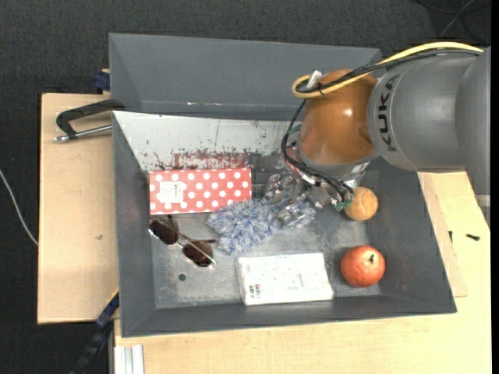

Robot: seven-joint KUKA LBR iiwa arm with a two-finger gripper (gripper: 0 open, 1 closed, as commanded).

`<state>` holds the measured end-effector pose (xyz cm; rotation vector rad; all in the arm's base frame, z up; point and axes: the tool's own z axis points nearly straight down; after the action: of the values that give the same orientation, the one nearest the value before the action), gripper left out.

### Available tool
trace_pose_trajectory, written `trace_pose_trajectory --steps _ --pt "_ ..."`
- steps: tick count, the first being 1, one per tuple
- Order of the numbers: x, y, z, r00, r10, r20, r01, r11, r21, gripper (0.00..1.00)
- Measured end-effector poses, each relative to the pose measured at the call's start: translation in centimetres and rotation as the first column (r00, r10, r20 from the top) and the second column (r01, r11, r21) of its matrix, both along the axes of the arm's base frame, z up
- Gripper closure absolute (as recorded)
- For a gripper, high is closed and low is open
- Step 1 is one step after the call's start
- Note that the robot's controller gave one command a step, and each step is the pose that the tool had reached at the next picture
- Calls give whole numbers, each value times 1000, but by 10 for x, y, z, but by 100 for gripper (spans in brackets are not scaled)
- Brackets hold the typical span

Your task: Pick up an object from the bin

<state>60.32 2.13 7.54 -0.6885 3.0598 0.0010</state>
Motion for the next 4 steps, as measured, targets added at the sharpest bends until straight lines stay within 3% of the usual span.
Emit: trace_pose_trajectory --steps 1,2,3,4 --pt "0 0 0 1000 0 0 0 1000 0 100" --pt "1 1 23 1000 -1 0 1 1000 0 100" --pt "2 1 72 1000 -1 5 1 1000 0 100" --pt "1 2 71 1000 -3 -5 3 1000 0 100"
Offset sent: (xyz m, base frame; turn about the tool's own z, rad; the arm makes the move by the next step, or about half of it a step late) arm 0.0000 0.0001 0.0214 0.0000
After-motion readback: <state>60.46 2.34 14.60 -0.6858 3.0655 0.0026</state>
